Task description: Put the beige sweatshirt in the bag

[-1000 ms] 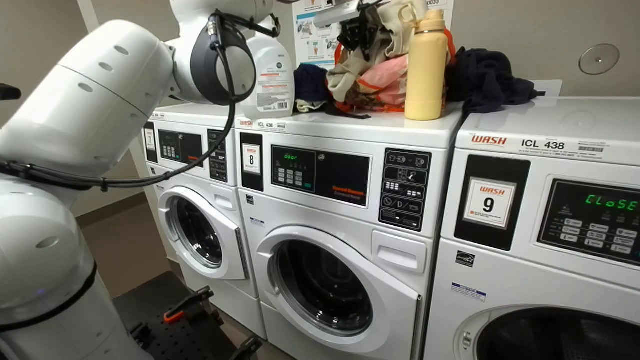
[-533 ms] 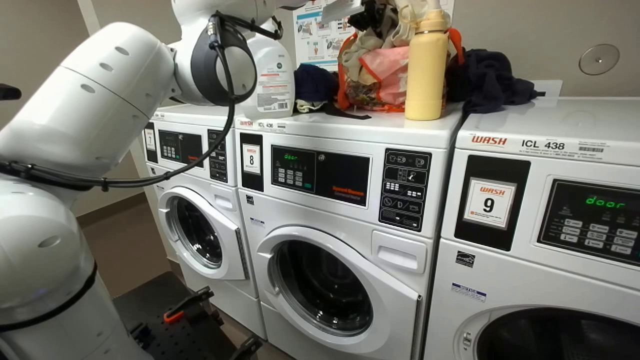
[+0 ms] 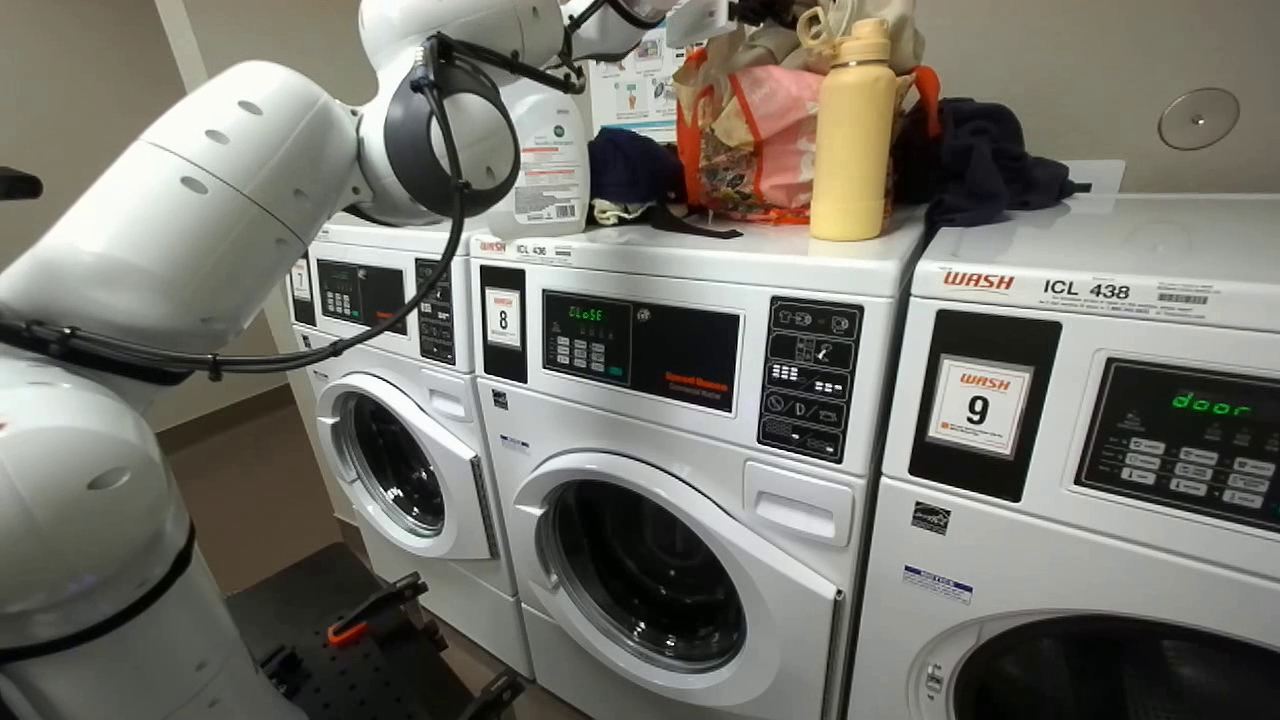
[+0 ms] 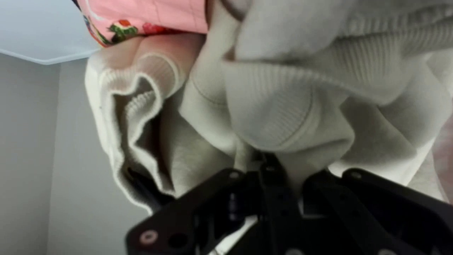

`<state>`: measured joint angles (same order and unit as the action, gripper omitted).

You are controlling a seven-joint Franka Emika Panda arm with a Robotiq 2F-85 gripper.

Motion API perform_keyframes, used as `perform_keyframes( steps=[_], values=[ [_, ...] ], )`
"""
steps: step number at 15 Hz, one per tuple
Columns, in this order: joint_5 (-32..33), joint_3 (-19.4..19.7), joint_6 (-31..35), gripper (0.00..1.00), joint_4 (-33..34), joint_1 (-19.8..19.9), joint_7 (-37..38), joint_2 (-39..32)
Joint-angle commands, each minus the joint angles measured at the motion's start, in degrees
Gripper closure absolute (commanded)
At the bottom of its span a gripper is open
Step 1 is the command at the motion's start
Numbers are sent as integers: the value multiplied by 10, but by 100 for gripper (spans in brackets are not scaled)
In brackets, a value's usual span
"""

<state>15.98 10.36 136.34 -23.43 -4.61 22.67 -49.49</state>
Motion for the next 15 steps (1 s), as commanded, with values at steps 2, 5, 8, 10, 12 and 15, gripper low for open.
perform_keyframes(
  steps=[2,5,8,10,12,15],
  values=[
    [45,65,58,96,-4,-14,111,-6],
    [57,81,97,96,-6,-20,117,-10],
    [51,80,143,96,-9,-22,96,-12],
    [39,69,171,97,-13,-21,90,-12],
    [23,48,189,97,-23,-20,70,-7],
    [-11,5,203,97,-32,-15,49,-4]
  ],
)
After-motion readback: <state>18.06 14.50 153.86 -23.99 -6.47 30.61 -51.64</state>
